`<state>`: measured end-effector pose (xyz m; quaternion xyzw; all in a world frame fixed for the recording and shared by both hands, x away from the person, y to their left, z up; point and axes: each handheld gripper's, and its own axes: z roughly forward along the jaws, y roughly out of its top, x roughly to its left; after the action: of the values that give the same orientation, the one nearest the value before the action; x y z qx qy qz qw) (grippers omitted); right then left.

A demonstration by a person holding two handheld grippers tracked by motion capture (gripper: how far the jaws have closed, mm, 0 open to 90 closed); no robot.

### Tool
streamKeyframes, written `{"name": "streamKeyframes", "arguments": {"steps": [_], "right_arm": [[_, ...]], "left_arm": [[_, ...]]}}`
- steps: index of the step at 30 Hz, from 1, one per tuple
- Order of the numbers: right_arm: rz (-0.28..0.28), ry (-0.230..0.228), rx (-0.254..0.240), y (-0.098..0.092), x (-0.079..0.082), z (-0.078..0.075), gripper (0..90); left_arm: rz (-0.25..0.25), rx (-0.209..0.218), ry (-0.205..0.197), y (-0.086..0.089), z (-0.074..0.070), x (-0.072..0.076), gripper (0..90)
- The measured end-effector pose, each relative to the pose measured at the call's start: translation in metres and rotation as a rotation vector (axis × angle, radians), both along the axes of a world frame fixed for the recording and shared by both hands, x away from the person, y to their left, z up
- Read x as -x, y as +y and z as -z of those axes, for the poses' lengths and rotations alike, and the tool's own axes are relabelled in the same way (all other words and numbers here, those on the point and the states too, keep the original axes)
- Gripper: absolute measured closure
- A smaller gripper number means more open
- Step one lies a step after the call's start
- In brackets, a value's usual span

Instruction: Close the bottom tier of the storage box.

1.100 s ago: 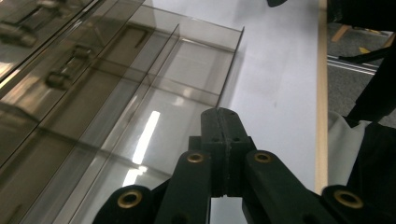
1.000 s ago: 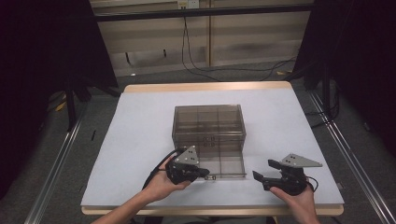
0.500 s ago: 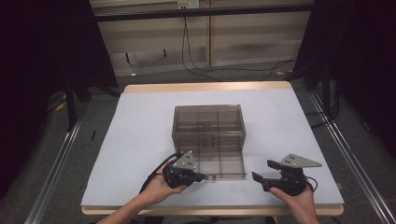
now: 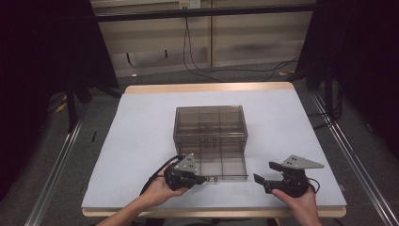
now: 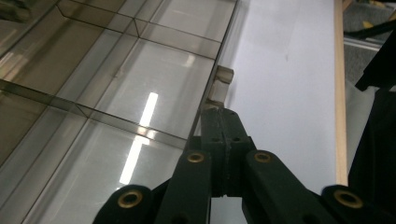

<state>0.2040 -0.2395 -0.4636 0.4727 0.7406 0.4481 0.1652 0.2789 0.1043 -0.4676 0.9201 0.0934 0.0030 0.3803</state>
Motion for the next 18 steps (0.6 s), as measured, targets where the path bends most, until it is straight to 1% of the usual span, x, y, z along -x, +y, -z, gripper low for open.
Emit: {"name": "streamKeyframes", "arguments": {"steps": [1, 2, 3, 4, 5, 6, 7, 8, 9, 10, 11, 17, 18], "right_arm": [[0.000, 0.000, 0.000, -0.0001, -0.0001, 0.0000, 22.1], [-0.001, -0.001, 0.001, 0.0000, -0.0003, 0.0001, 22.0], [0.000, 0.001, 0.002, 0.0001, -0.0003, 0.0000, 22.0], [-0.002, 0.000, 0.002, 0.0001, -0.0006, 0.0001, 22.0], [-0.002, 0.000, 0.002, 0.0001, -0.0006, 0.0001, 22.0], [-0.003, 0.004, 0.001, 0.0005, -0.0008, 0.0002, 22.0], [-0.004, 0.007, 0.002, 0.0005, -0.0009, 0.0003, 22.0], [-0.007, 0.005, 0.002, 0.0006, -0.0012, 0.0004, 22.1], [-0.007, 0.004, 0.002, 0.0010, -0.0009, 0.0002, 22.1], [-0.005, 0.004, 0.005, 0.0013, -0.0005, 0.0001, 22.0], [-0.009, 0.003, 0.002, 0.0012, -0.0003, 0.0000, 22.0], [-0.010, 0.003, 0.002, 0.0012, 0.0001, -0.0003, 22.0], [-0.008, 0.005, 0.004, 0.0016, -0.0001, -0.0002, 22.0]], "left_arm": [[0.000, 0.000, 0.000, 0.0000, 0.0000, 0.0000, 90.0], [0.005, -0.011, 0.002, -0.0004, -0.0002, -0.0003, 90.0], [0.005, -0.011, 0.002, -0.0004, -0.0002, -0.0003, 90.0], [0.009, -0.023, 0.001, 0.0001, -0.0010, -0.0007, 90.0], [0.009, -0.023, 0.001, 0.0001, -0.0010, -0.0007, 90.0], [0.012, -0.031, 0.002, 0.0002, -0.0017, -0.0010, 90.0], [0.013, -0.031, -0.001, -0.0001, -0.0017, -0.0010, 90.0], [0.012, -0.013, 0.000, -0.0010, -0.0001, -0.0007, 90.0], [0.007, -0.005, 0.002, -0.0018, 0.0009, 0.0000, 90.0], [0.011, -0.020, -0.004, -0.0028, 0.0002, 0.0003, 90.0], [0.008, -0.001, 0.003, -0.0033, 0.0013, 0.0001, 90.0], [0.012, -0.003, 0.005, -0.0032, 0.0011, -0.0004, 90.0], [0.014, -0.003, 0.011, -0.0031, 0.0010, -0.0009, 90.0]]}}
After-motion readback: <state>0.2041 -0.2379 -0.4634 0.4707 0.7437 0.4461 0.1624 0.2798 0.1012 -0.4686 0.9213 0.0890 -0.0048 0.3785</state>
